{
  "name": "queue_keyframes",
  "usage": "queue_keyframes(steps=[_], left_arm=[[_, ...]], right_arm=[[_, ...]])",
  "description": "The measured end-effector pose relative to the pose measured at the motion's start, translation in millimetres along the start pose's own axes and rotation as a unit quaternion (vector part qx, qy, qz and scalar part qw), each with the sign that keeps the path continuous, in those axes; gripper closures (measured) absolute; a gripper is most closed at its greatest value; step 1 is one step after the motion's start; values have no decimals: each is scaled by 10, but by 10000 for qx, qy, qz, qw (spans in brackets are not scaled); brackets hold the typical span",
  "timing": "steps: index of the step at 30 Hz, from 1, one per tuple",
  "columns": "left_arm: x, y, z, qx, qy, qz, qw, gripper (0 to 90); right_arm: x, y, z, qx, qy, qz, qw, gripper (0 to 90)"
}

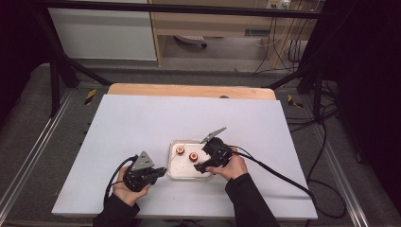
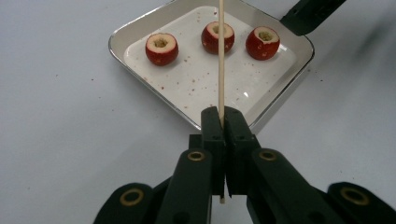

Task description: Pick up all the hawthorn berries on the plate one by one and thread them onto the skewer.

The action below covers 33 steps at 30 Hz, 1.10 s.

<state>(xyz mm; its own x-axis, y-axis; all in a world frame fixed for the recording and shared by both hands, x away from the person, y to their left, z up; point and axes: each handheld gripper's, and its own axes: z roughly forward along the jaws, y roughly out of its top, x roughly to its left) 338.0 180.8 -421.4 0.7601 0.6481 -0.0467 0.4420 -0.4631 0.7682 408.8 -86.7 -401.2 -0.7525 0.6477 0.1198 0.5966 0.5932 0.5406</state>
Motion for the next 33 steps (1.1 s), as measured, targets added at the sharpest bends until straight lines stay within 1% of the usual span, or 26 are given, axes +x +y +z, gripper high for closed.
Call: queue_keyframes(steps=[4, 5, 6, 8, 9, 10, 11, 12, 13, 15, 21, 22, 26, 27, 28, 30, 31, 33], left_arm=[[-6, -4, 4, 10, 0, 13, 10000, 882], [-8, -4, 3, -1, 4, 17, 10000, 882], [-10, -3, 4, 6, -5, 17, 10000, 882], [-13, -2, 3, -7, 5, 31, 10000, 882], [-11, -2, 4, 7, 1, 29, 10000, 882], [-11, -2, 4, 7, 1, 29, 10000, 882], [-9, -3, 5, 16, -3, 26, 10000, 882], [-6, -5, 9, 31, -2, 24, 10000, 882], [-6, -5, 9, 31, -2, 24, 10000, 882], [-10, -3, 11, 28, -1, 36, 10000, 882], [-11, -3, 17, 45, -4, 39, 10000, 882], [-11, -3, 17, 45, -4, 39, 10000, 882], [-14, -4, 19, 54, -5, 48, 10000, 882], [-15, -3, 18, 51, -5, 45, 10000, 882], [-15, -3, 18, 51, -5, 45, 10000, 882], [-14, -4, 19, 59, 0, 50, 10000, 882], [-14, -5, 21, 60, -4, 48, 10000, 882], [-15, -5, 19, 54, 2, 55, 10000, 883]], right_arm=[[-4, 60, 67, 255, 52, -31, 9997, 310], [-4, 60, 67, 255, 52, -31, 9997, 310], [-9, 83, 94, 350, 142, -16, 9993, 346], [-22, 94, 120, 441, 220, -8, 9988, 377], [-25, 97, 132, 494, 248, 60, 9985, 398], [-25, 97, 132, 494, 248, 60, 9985, 398], [-34, 97, 156, 579, 265, 108, 9979, 431], [-33, 96, 168, 605, 254, 153, 9977, 447], [-48, 94, 173, 661, 247, 81, 9975, 464], [-50, 96, 184, 674, 258, 118, 9973, 498], [-74, 97, 218, 744, 278, 198, 9966, 548], [-71, 97, 224, 761, 299, 243, 9964, 553], [-79, 94, 242, 789, 309, 222, 9962, 579], [-73, 93, 251, 806, 317, 296, 9958, 598], [-79, 89, 256, 819, 298, 257, 9959, 599], [-76, 90, 256, 828, 300, 300, 9957, 599], [-78, 92, 257, 835, 323, 369, 9953, 601], [-84, 92, 254, 876, 332, 382, 9949, 603]])
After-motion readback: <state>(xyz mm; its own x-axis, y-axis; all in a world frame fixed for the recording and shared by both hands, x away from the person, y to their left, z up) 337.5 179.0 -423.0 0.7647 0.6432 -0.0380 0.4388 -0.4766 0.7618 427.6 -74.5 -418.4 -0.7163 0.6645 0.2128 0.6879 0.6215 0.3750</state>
